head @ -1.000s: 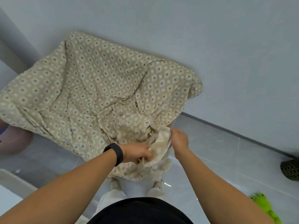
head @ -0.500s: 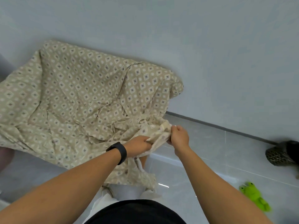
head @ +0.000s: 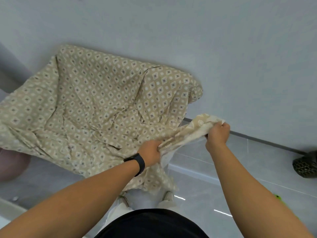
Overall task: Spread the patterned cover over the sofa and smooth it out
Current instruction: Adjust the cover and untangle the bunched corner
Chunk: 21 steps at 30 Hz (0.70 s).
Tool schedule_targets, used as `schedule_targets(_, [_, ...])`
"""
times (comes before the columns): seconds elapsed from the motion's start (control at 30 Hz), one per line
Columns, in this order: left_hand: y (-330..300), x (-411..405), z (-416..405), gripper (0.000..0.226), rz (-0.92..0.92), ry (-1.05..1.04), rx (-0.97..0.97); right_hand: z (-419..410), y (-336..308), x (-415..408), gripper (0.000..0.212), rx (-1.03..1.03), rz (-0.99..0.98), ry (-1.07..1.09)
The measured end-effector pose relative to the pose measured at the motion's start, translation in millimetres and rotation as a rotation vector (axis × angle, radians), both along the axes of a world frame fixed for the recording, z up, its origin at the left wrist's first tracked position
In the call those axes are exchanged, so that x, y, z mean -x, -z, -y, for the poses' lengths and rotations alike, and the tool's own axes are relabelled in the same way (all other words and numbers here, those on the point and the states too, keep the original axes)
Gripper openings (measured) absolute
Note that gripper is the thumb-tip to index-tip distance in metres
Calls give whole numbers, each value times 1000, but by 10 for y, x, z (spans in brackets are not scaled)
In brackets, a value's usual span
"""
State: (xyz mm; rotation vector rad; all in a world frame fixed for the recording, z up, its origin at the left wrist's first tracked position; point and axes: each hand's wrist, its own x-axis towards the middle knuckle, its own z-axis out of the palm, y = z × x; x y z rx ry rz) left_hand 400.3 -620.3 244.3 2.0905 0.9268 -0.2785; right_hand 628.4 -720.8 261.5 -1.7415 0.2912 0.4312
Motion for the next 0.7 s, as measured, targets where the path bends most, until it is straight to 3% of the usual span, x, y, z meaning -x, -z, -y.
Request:
schedule_targets(0.07, [-23, -16, 30, 10, 25, -51, 226, 49, 156, -8, 21, -100, -350, -154])
schedule_targets(0.13, [-91, -65, 146, 4, 64, -78, 413, 93, 210, -21, 26, -137, -477, -210])
schedule_targets(0.23, [-221, -196, 371, 22, 50, 105, 523, 91, 85, -96, 24, -149, -303, -163])
schedule_targets(0.3, [-223, -259, 439, 19, 15, 200, 545, 99, -29, -119, 20, -152, -162, -123])
schedule_targets(0.4, [-167, -323, 444, 22, 16, 114, 559, 195, 35, -141, 19, -54, 11, -153])
schedule_targets(0.57, [-94, -309, 394, 29, -45, 153, 477, 587, 649, -87, 18, 510, -90, -392])
schedule_targets(0.7, [44, -325, 319, 31, -93, 48, 480, 679, 659, 14, 30, 573, -88, -564])
